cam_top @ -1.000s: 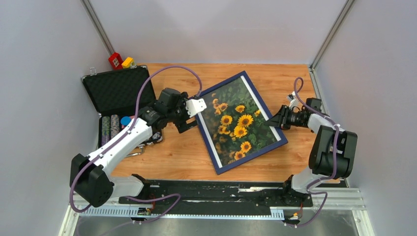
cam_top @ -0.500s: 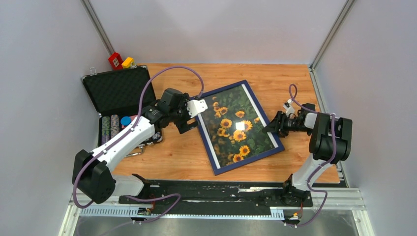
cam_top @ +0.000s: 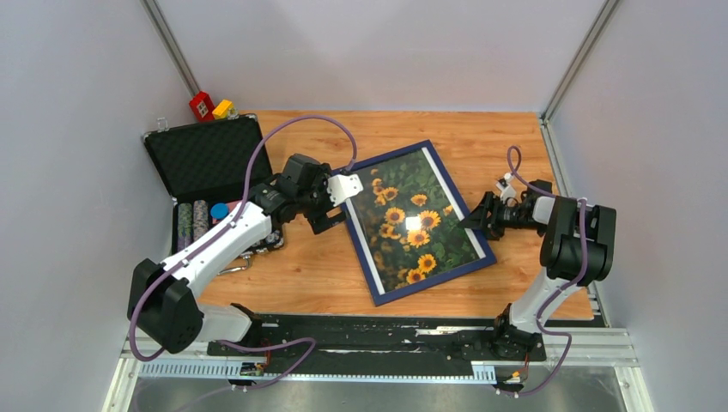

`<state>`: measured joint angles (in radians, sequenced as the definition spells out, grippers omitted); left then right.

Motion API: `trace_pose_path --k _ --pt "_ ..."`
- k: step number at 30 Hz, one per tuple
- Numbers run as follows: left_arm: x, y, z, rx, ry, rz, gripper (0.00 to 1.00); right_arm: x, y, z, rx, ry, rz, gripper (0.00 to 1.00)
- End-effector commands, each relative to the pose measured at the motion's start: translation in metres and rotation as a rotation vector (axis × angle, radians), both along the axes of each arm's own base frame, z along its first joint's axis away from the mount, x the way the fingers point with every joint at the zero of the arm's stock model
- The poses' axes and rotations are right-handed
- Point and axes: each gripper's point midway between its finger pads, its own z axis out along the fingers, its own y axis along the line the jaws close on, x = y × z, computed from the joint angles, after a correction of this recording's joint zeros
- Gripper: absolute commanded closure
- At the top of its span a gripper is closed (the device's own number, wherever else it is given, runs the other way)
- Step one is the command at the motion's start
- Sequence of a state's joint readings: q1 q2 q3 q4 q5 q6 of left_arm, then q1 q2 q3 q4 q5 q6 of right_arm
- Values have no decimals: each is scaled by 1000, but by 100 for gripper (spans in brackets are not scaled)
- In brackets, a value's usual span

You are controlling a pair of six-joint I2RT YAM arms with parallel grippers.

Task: Put the photo into the frame
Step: Turn over the photo frame at the center of the board, then adjust the photo frame at the center of the board.

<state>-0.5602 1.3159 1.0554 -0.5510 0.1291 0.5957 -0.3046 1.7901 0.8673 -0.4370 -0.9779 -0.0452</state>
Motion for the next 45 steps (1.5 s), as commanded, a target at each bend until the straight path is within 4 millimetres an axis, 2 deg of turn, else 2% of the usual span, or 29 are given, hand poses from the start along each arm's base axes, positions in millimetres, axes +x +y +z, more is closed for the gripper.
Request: trace_pose_path --k 1,7,13,17,25,34,45 --pt "6 -4 14 -35 -20 8 0 14 -23 -1 -130 -44 -44 37" --pt "8 -8 -14 -34 61 55 0 16 -36 3 -230 -53 -78 33" --pt "8 -10 -68 39 190 62 0 18 -46 8 -302 -65 -100 29" --pt "12 -13 -93 63 235 68 0 19 -50 10 -330 -73 -106 28" --pt "20 -18 -130 83 313 125 0 18 -51 4 -328 -49 -92 27" --pt "24 -19 -143 87 325 161 0 15 -46 -1 -298 -23 -64 27" --pt "17 -20 -133 61 341 153 0 15 -50 5 -330 -25 -47 27"
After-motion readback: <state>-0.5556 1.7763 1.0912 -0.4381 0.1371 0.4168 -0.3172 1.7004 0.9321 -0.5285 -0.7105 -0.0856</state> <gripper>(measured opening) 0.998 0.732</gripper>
